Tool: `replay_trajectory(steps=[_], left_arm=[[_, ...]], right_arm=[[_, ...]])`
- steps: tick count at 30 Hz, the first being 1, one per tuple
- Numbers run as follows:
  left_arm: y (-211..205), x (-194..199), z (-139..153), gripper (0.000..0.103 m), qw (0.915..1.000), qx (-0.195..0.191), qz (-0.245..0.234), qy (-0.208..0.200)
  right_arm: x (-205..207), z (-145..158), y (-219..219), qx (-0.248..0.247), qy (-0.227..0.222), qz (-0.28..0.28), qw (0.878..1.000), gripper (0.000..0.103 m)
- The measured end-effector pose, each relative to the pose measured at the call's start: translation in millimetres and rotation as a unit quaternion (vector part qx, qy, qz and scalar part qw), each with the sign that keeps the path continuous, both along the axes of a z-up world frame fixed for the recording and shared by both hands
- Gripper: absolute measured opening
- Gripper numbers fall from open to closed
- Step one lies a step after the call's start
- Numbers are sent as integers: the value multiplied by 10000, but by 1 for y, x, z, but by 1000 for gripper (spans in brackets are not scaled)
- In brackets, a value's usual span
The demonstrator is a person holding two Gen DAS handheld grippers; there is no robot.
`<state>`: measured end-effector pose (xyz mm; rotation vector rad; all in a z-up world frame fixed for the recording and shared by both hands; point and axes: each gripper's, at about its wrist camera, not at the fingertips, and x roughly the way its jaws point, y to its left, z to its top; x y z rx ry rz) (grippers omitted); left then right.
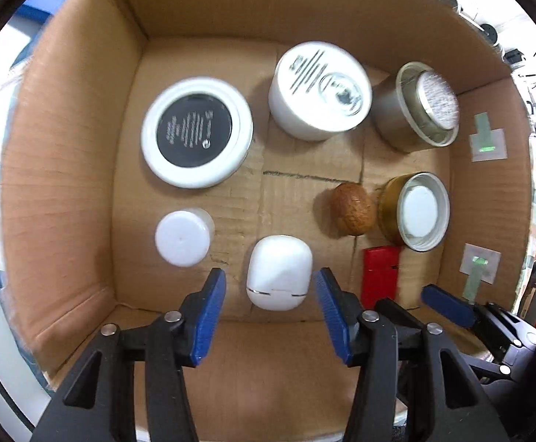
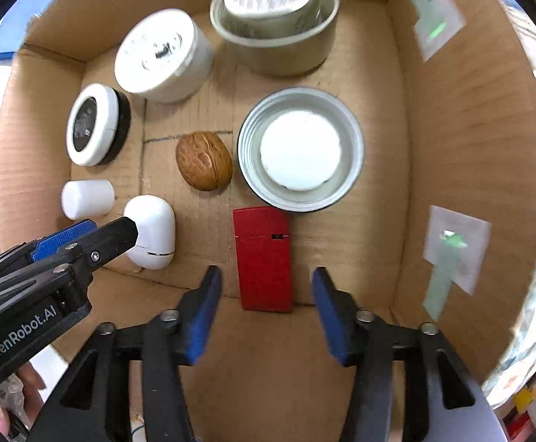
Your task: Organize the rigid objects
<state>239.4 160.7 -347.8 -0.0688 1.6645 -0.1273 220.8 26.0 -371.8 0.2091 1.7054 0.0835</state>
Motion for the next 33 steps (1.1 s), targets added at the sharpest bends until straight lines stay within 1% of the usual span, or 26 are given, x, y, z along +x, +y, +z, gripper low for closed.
replay_trajectory(steps=[2, 3, 4, 6, 8, 10, 11, 12, 14, 15, 16, 18, 19, 20, 21, 22, 23, 24, 26, 27, 30, 33], left_arm=[[-3, -3, 15, 50, 9999, 7, -5, -161], [-4, -5, 22, 50, 9997, -3, -7, -235], [-5, -8, 29, 50, 9995, -3, -6, -300], [-8, -14, 46, 50, 9990, -24, -12, -456], [-8, -20, 65, 52, 9981, -8, 15, -623], [-6, -27, 81, 55, 9967, 39, -14, -816], [-6, -33, 90, 59, 9958, 77, -25, -917], [-2, -38, 98, 63, 9948, 135, -33, -1007], [0, -45, 114, 66, 9922, 327, -58, -1199], [0, -50, 119, 67, 9914, 354, -75, -1261], [2, -54, 125, 68, 9908, 346, -78, -1302], [10, -65, 136, 74, 9900, 293, -31, -1379], [11, -70, 141, 75, 9894, 261, -21, -1428], [13, -77, 150, 76, 9884, 234, -5, -1503], [14, -80, 156, 77, 9875, 214, 6, -1562], [14, -83, 163, 80, 9865, 185, 10, -1628], [13, -86, 170, 92, 9851, 178, 27, -1708], [13, -88, 177, 100, 9845, 164, 48, -1744], [14, -95, 197, 102, 9812, 100, 76, -1926], [14, -99, 205, 103, 9793, 134, 83, -2020], [12, -110, 240, 103, 9698, 196, 132, -2427], [9, -121, 273, 103, 9611, 135, 155, -2755]], right_arm=[[-2, 15, -2, -14, -173, -23, 9998, 66], [-3, 24, -4, 34, -247, -43, 9997, 66], [-6, 32, 0, -19, -301, -68, 9995, 67], [-10, 51, -4, -127, -556, -96, 9983, 79], [-17, 66, -7, -227, -752, -50, 9969, 83], [-21, 83, -8, -353, -948, -15, 9949, 89], [-25, 91, -9, -364, -1021, -25, 9941, 92], [-26, 97, -18, -365, -1064, -34, 9937, 93], [-35, 115, -24, -407, -1178, -58, 9922, 94], [-40, 124, -26, -471, -1267, -55, 9908, 94], [-44, 134, -31, -508, -1316, -60, 9900, 94], [-55, 146, -34, -470, -1422, -72, 9887, 98], [-60, 154, -36, -455, -1481, -84, 9879, 99], [-65, 162, -37, -454, -1557, -81, 9867, 103], [-69, 170, -37, -447, -1644, -87, 9853, 103], [-73, 177, -38, -424, -1709, -115, 9843, 103], [-77, 185, -39, -399, -1764, -140, 9834, 103], [-82, 197, -42, -391, -1839, -157, 9820, 103], [-90, 214, -44, -374, -1946, -223, 9799, 103], [-95, 226, -46, -365, -2043, -251, 9779, 103], [-110, 267, -54, -497, -2405, -322, 9688, 103], [-123, 301, -59, -521, -2652, -361, 9621, 103]])
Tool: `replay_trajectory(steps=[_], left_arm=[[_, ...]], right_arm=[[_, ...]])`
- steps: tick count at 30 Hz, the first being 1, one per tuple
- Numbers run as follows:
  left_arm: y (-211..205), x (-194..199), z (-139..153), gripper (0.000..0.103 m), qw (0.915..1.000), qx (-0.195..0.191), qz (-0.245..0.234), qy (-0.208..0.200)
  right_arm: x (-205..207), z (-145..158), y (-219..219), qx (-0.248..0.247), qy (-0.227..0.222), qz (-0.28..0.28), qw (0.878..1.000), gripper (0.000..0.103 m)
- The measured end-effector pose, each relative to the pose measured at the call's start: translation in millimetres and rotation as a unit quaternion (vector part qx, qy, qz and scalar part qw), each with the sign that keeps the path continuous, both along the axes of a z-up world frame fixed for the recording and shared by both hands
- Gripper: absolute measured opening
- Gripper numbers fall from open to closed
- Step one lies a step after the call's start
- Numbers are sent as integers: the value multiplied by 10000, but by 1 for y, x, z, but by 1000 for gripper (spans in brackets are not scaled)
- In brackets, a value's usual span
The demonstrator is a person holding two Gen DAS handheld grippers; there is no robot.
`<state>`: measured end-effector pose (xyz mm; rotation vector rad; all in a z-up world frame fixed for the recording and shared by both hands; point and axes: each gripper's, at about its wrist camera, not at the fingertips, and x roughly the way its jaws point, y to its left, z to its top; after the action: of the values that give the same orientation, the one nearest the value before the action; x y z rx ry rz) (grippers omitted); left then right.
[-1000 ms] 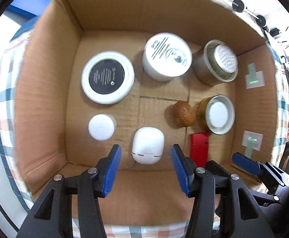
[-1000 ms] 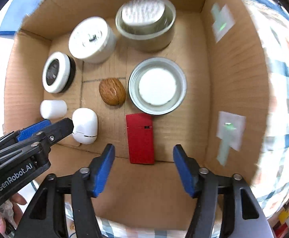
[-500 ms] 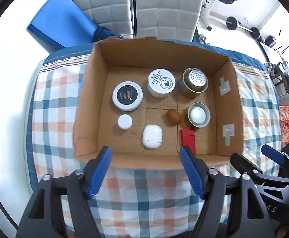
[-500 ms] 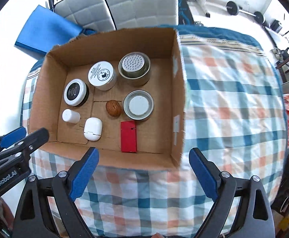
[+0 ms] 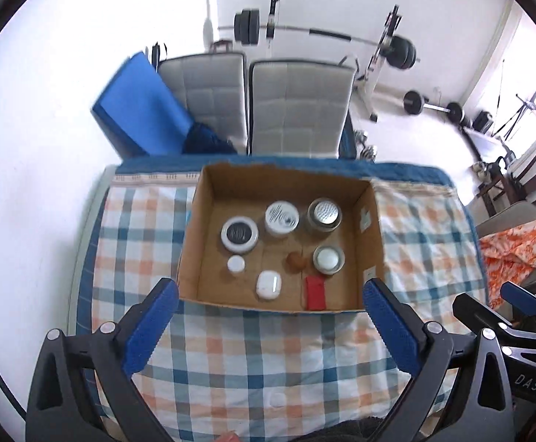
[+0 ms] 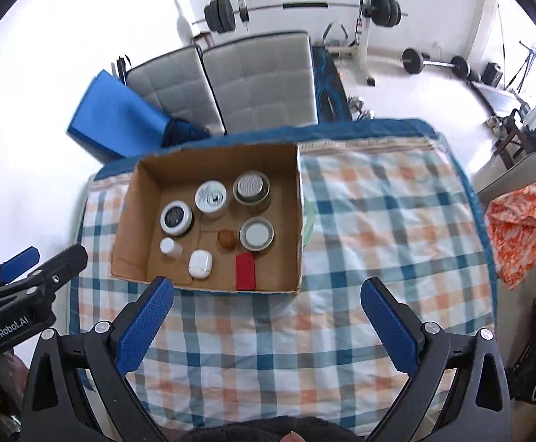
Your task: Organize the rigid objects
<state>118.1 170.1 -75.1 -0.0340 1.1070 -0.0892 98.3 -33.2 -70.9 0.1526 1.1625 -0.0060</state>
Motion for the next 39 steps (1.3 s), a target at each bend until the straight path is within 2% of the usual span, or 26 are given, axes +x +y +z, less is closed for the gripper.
replay_trajectory(steps=[6, 11, 14, 39], left_arm=[[-5, -20, 47, 103, 9991, 3, -50, -428], [-12, -35, 69, 103, 9979, 51, -145, -626], [-15, -44, 73, 103, 9966, 212, -127, -791], [-20, -61, 71, 103, 9967, 193, -96, -779]], right_arm=[[-22, 51, -7, -17, -383, -36, 9993, 103], [-36, 80, -7, -145, -620, -40, 9980, 103], [-43, 90, -8, -293, -789, -103, 9964, 103], [-65, 92, -15, -655, -902, -274, 9934, 103]])
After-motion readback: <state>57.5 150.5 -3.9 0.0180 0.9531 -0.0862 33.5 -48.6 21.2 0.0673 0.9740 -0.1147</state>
